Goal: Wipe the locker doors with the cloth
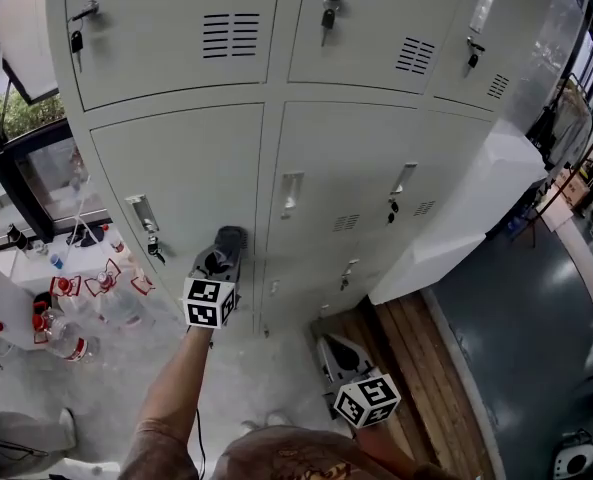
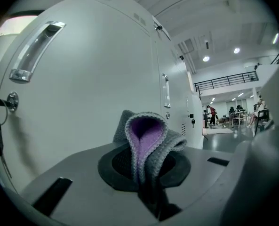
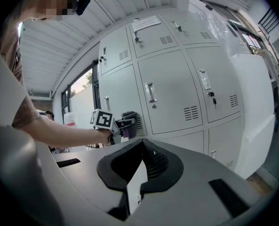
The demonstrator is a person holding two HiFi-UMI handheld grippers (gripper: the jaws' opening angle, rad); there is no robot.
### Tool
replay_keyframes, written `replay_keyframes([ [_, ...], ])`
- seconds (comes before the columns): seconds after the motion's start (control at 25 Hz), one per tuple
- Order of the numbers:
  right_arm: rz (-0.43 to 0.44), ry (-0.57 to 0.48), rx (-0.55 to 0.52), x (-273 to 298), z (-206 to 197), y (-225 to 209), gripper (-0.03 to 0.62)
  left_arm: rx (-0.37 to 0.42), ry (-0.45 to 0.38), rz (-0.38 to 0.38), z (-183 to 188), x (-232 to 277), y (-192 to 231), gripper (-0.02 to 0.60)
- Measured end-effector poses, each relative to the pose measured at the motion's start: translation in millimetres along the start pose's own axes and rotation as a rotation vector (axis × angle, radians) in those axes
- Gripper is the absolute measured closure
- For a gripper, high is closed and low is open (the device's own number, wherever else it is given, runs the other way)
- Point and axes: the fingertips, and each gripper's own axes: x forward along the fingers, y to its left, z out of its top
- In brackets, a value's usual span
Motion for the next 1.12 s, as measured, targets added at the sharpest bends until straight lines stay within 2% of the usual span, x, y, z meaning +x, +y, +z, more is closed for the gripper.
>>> replay_keyframes([
  [0.44,-0.027,0.000,0.014,-13.3,-2.5,-10.6,0.595,-0.016,0.024,-0.085,-0.6,26.5,-33.7,0.540],
  [0.72,-0.021,0.008,0.024,-13.9,-5.3,-13.8,0.595,-0.066,0.056,-0.166,2.9,29.5,-56.5,0.540],
  [0.88,-0.005,0.011,0.027,-11.6,-6.3,-11.9,0.595,-0.103,0.049,-0.198,11.4,22.4,-69.4,0.540],
  [1.12,0.032,0.016,0.023,-4.8,-7.4,-7.7,0.595,-0.111,0.014,-0.227,38.3,0.9,-83.9,0.540],
])
